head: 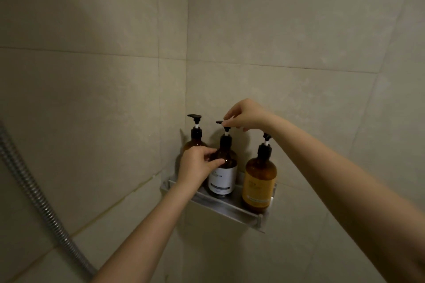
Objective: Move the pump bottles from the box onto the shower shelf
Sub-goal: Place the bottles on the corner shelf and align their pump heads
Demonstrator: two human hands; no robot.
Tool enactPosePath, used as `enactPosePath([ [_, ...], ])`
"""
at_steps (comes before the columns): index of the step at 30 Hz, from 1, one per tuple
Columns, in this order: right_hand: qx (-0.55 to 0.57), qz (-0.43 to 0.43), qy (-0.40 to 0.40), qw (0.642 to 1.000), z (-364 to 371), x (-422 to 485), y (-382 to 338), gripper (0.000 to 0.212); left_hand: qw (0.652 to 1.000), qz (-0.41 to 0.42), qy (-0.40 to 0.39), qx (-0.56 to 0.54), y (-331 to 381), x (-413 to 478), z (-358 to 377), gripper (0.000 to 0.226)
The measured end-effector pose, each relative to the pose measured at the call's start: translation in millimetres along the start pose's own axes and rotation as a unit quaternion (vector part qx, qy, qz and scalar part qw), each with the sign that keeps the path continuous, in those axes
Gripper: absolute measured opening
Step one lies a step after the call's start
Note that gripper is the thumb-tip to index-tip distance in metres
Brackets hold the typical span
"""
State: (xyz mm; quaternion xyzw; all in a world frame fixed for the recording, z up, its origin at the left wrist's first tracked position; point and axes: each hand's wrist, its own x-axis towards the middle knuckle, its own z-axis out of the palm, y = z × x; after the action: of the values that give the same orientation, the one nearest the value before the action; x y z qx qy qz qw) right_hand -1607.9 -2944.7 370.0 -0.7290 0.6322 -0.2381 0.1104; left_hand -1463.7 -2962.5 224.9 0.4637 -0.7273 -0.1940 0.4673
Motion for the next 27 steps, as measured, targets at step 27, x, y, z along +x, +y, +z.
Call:
enactPosePath([
  [27,-0.037,-0.077,-0.008,0.996,5.0,-6.4,0.7,0.023,1.0,-0.008,-0.007,-0.015,-3.3,1.0,2.8,0.047],
])
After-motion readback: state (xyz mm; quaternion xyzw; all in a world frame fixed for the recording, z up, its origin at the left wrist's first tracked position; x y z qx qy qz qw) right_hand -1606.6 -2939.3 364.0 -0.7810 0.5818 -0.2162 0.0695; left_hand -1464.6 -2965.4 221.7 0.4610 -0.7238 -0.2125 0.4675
